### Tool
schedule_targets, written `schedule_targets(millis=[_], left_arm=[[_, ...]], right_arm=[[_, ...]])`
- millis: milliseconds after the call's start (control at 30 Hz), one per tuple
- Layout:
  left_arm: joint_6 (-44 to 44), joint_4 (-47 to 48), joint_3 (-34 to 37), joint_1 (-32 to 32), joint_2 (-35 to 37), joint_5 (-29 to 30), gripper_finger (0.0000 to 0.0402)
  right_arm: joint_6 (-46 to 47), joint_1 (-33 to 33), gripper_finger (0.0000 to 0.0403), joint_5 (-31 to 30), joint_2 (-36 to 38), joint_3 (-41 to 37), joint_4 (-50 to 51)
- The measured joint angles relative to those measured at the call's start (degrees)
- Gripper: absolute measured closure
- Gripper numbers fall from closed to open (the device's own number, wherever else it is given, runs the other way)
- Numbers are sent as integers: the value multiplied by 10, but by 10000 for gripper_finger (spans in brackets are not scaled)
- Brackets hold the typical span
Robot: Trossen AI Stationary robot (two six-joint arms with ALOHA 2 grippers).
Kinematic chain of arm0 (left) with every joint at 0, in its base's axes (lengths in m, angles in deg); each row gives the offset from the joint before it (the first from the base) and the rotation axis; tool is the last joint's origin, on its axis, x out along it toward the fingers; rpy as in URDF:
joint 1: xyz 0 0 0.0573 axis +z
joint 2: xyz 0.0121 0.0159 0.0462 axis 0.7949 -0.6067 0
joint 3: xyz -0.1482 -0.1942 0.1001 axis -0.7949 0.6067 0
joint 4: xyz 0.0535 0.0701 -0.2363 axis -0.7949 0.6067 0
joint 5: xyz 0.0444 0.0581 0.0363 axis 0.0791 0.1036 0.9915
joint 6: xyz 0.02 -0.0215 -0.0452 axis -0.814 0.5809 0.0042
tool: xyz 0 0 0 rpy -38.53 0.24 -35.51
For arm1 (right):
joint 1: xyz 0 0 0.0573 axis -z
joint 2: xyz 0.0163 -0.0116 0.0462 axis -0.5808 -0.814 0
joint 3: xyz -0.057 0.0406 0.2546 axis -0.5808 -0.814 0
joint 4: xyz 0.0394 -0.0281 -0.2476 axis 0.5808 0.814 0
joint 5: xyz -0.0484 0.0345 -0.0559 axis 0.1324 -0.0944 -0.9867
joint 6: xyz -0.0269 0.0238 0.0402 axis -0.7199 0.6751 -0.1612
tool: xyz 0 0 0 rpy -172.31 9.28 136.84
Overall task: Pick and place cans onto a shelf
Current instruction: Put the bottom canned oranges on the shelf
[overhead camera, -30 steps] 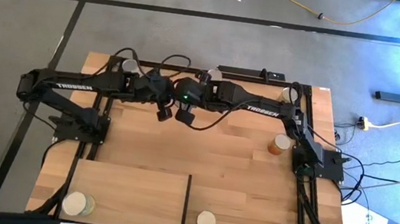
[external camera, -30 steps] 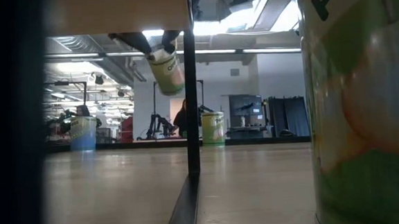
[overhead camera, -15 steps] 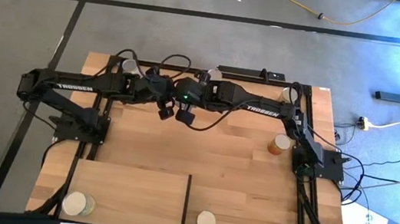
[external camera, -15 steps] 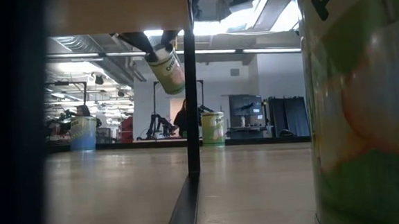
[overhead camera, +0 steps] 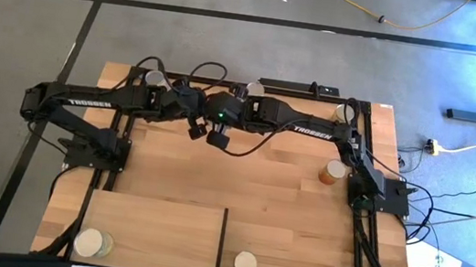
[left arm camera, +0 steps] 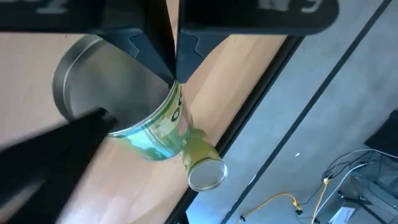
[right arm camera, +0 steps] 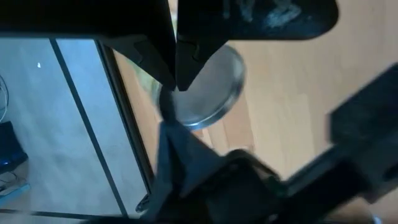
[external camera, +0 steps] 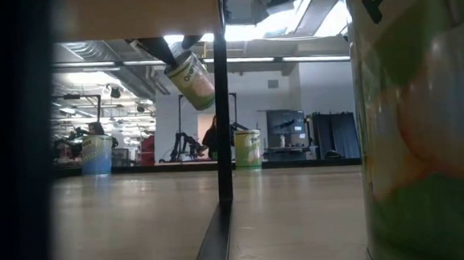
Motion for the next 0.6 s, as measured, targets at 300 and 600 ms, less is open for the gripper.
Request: schedule_targets(millis=[300, 600], left_arm=[[0, 1, 0, 0, 0, -10, 401], [2, 49, 0, 0, 0, -19, 401]], right_arm=[[0, 0, 403, 3, 0, 0, 0], [0, 0, 378, 2, 0, 0, 1]])
